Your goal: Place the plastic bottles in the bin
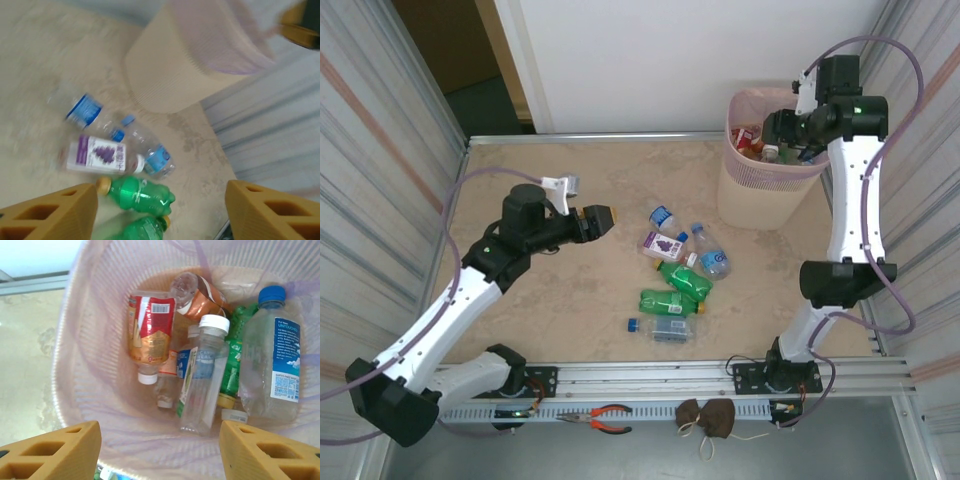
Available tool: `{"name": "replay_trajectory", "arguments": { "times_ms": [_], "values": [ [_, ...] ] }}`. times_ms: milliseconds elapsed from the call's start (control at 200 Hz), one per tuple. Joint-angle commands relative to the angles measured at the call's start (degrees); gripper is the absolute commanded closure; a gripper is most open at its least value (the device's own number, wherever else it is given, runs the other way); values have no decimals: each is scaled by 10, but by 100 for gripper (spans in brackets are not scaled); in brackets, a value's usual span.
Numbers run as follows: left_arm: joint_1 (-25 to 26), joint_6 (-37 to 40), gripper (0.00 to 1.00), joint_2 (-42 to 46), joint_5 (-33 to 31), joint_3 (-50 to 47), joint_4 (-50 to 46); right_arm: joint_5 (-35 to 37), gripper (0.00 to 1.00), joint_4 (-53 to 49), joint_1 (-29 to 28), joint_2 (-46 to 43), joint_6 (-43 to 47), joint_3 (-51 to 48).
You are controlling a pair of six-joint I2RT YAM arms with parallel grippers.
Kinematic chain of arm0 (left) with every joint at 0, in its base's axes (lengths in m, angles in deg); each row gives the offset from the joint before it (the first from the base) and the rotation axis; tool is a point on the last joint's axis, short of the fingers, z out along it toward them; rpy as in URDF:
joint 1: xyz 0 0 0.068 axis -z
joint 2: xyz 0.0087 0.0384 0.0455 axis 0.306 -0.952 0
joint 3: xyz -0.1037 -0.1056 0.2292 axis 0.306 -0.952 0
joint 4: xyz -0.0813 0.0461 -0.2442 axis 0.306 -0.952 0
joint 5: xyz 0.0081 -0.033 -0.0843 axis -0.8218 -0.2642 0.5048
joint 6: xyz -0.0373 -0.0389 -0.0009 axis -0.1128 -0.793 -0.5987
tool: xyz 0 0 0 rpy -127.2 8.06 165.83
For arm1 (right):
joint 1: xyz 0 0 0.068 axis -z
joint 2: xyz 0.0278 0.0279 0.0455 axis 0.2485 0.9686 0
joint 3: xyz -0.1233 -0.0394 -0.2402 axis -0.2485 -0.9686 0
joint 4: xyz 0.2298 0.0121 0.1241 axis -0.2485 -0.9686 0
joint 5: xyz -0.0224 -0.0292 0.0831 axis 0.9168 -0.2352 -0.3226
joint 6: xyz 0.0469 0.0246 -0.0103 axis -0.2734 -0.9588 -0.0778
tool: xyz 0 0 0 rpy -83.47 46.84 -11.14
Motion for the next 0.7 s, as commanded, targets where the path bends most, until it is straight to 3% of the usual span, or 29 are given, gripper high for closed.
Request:
{"name": "replay_trajectory", "arguments": {
  "times_ms": [0, 160, 281, 696],
  "values": [
    [-3, -167, 38, -10, -64, -31, -71, 5, 38, 10, -12, -34, 1, -20],
    [4, -305, 39, -25, -72, -73, -132, 10, 38, 24, -27, -71, -1, -59],
    [41, -398, 36, -25, -105, -100, -165, 8, 38, 62, -29, -112, -9, -121],
    [165, -674, 34, -47, -116, -193, -131, -36, 37, 136, -2, -214, -12, -281]
  ]
}}
